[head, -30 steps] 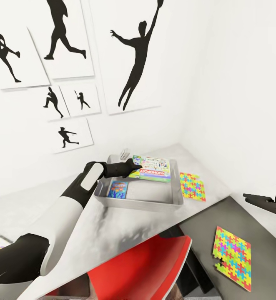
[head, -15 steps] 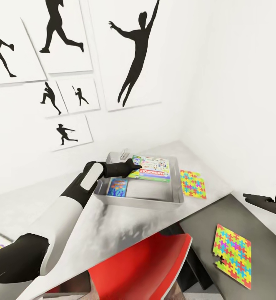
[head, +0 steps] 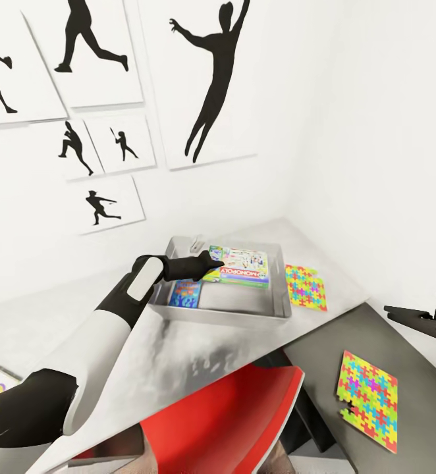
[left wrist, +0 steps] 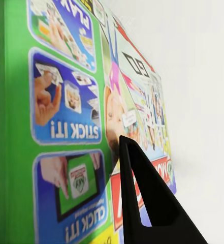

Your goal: Put all the toys in the child's room - the three board games (two on the bed and one on the table), the two jigsaw puzzles on the table, and the tennis ball on the table - inside the toy box on the table in the child's room.

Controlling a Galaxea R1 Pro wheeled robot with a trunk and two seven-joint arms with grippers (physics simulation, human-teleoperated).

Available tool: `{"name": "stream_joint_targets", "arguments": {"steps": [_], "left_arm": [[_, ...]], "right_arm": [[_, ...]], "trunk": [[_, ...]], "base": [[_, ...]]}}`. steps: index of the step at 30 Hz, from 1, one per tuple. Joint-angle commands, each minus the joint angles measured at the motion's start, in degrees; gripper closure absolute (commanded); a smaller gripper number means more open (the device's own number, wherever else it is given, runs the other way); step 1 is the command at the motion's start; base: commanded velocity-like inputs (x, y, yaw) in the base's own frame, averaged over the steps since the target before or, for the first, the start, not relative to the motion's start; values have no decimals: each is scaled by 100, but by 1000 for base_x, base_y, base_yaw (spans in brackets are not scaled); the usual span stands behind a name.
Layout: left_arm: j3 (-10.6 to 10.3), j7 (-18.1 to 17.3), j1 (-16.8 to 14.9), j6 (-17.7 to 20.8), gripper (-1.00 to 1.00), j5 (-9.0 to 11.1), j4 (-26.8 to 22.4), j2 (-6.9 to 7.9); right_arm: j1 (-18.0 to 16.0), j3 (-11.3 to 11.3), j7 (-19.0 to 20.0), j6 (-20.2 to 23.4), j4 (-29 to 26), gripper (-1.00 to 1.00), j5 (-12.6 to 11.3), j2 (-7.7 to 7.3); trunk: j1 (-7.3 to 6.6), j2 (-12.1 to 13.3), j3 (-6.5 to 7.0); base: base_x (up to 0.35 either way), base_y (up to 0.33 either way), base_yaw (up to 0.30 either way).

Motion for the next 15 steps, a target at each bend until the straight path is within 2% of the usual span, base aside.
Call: {"name": "stream_joint_targets", "arguments": {"steps": [1,15], "left_arm": [[0,-40,-5,13,100,-31,2,-1],[-11,-44,-8,27,100,-43,-2,-2]], "right_arm": [[-5,-1,12,26,1,-100,-5,-3],[-5,-1,12,26,0,-100,-5,-5]], "trunk": [[3,-11,-19],[3,-11,-150]], "base": [[0,0,0],[0,0,0]]}}
